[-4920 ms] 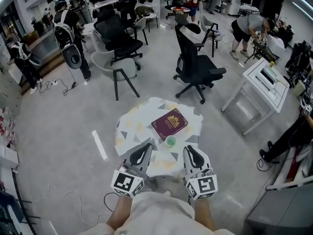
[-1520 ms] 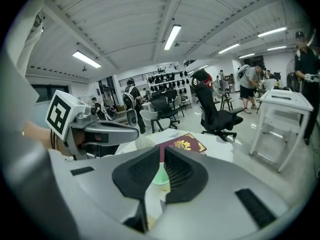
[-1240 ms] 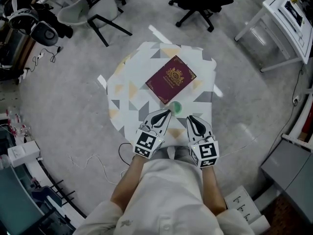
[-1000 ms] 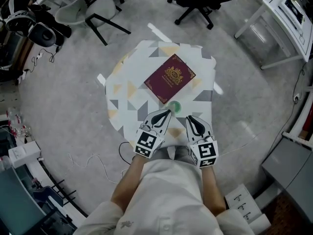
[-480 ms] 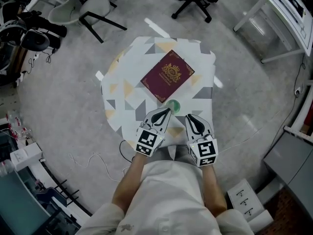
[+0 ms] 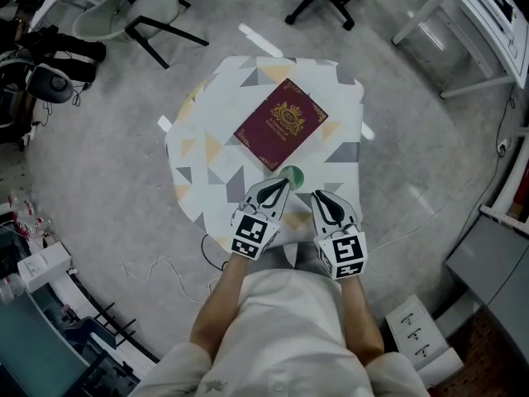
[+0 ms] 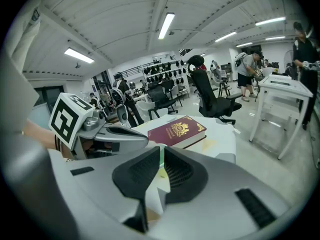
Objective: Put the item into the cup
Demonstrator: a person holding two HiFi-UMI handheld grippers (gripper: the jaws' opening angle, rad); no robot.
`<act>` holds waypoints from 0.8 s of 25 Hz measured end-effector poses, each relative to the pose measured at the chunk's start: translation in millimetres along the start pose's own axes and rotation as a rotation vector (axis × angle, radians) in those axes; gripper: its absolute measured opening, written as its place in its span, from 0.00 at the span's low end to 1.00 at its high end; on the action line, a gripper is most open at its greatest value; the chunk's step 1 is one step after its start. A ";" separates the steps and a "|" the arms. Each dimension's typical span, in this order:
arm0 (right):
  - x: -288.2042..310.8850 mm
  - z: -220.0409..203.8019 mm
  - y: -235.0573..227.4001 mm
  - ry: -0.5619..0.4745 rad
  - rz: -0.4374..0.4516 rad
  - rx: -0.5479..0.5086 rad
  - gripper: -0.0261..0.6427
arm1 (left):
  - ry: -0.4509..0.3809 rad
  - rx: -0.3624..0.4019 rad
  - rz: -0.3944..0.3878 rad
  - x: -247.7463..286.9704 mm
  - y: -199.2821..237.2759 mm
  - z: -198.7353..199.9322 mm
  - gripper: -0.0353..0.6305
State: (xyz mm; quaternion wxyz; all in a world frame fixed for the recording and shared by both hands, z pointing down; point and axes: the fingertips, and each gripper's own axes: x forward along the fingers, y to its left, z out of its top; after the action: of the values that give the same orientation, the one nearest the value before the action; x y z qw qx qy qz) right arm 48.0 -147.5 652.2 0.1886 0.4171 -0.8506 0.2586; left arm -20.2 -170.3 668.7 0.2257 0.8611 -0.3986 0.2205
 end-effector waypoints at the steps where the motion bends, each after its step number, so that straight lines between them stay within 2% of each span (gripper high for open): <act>1: 0.6 -0.5 0.0 0.002 -0.001 0.000 0.09 | 0.003 0.001 -0.002 1.1 0.4 -0.8 0.07; 20: 8.5 -11.3 -5.6 0.025 -0.017 0.013 0.09 | 0.087 0.015 -0.034 24.4 -0.3 -25.0 0.07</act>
State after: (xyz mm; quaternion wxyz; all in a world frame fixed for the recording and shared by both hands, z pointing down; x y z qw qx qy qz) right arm 48.7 -148.9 667.4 0.1985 0.4221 -0.8430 0.2678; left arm -10.6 -170.3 702.3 0.2404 0.8589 -0.3721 0.2569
